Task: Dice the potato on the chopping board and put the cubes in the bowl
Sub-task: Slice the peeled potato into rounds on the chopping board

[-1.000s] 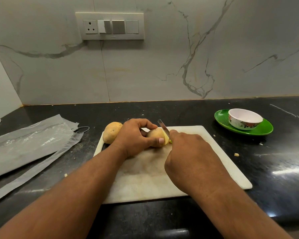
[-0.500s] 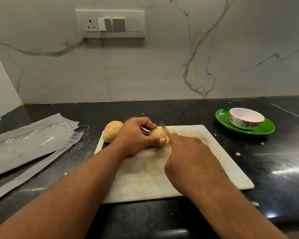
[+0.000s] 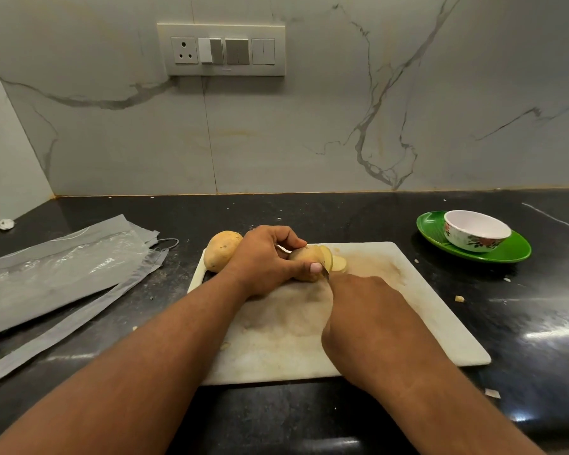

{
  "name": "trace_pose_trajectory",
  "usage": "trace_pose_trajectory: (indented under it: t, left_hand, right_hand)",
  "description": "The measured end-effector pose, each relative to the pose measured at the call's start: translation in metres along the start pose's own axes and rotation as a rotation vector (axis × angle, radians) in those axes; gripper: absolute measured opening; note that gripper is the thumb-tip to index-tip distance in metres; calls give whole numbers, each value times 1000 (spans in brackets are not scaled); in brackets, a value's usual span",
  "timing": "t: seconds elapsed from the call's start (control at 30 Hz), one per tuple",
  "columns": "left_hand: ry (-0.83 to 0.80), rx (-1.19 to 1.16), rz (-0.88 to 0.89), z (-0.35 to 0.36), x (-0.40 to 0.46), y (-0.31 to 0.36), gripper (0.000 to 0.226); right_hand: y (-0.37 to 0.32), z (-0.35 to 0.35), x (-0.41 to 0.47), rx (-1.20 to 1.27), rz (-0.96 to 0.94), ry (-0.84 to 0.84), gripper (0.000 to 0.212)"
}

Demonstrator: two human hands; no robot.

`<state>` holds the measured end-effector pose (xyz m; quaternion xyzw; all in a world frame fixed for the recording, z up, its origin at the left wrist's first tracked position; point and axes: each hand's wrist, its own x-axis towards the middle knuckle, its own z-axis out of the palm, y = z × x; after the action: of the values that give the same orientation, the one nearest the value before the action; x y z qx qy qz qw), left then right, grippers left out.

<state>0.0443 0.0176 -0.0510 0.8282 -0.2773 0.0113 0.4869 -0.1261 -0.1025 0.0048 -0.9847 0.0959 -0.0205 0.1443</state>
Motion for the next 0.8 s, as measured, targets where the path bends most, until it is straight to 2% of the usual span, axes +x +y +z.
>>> trace_pose_trajectory:
  t: [0.3,0.4,0.57,0.67,0.8]
  left_hand:
    - [-2,58,22,-1,-3,4,31]
    - [10,63,27,-1,-4,4,33]
    - [30,55,41,1,-4,3,34]
    - [37,70,44,1,-4,3,35]
    - [104,21,93,-1,-6,2,16]
  right_hand:
    - [-3,21,19,96,33,81,45]
    - [-2,22,21,116,55,60,48]
    - [1,13,13,94,46,-17,41]
    - [9,8,-1,88,18,-2,36]
    - [16,5,-13,64,7,-8,44]
